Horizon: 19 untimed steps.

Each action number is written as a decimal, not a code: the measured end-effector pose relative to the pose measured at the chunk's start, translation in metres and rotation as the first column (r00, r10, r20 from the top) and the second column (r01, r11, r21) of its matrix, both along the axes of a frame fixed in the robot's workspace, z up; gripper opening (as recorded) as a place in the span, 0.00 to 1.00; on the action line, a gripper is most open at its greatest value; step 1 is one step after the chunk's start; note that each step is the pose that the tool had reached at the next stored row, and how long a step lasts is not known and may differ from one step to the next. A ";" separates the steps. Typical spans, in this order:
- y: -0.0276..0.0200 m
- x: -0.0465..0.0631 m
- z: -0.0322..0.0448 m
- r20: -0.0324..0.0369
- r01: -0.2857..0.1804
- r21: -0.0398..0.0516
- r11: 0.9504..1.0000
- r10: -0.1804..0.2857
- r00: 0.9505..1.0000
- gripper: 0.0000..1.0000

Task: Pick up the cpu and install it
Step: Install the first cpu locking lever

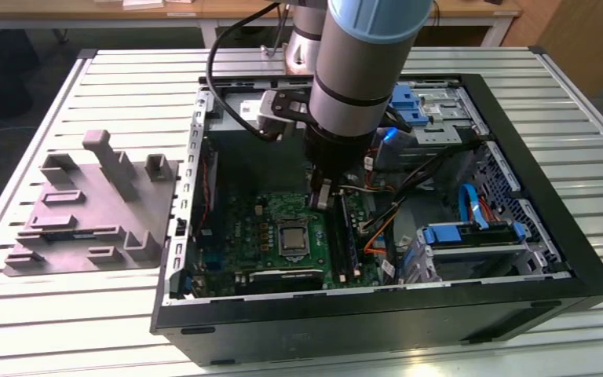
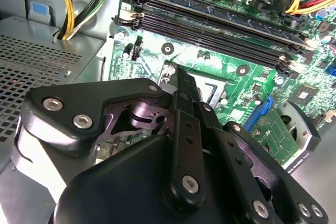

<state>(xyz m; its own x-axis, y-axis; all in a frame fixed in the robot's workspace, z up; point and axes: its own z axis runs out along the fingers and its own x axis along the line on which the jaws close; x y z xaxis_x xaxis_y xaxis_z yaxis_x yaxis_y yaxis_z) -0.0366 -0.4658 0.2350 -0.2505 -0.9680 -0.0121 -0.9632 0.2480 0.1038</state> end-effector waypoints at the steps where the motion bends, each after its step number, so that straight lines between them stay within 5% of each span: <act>1: 0.0000 0.000 0.0000 0.000 0.000 0.000 1.000 0.000 1.000 0.11; 19: -0.0057 -0.002 -0.0003 0.000 -0.046 -0.002 0.999 0.046 0.999 0.11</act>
